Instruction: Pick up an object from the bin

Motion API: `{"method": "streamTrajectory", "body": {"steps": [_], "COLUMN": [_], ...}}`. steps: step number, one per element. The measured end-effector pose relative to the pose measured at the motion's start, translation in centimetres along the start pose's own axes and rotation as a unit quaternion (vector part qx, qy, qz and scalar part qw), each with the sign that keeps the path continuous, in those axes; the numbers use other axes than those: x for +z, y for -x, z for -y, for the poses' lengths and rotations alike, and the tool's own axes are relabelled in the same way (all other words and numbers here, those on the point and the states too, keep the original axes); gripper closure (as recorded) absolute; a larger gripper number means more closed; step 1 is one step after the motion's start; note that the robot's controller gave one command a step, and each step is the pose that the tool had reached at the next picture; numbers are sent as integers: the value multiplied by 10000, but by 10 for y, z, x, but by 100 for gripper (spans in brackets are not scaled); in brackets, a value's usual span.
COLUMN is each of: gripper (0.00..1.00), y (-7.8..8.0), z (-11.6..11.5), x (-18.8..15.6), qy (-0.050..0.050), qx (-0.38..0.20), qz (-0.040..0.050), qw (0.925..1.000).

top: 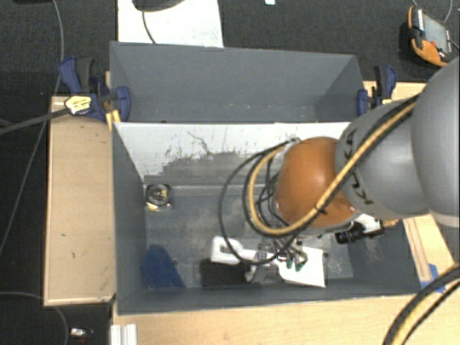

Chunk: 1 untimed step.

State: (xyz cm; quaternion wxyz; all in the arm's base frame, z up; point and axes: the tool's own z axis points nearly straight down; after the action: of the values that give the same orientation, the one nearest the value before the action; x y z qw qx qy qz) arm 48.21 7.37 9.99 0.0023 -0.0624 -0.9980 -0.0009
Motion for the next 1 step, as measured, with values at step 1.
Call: {"method": "streamTrajectory", "body": {"steps": [1], "gripper": [0], "y": [-7], "z": [-2], "x": [30], "qy": [25], "qx": [456], "qz": [61], "qw": [9989]}}
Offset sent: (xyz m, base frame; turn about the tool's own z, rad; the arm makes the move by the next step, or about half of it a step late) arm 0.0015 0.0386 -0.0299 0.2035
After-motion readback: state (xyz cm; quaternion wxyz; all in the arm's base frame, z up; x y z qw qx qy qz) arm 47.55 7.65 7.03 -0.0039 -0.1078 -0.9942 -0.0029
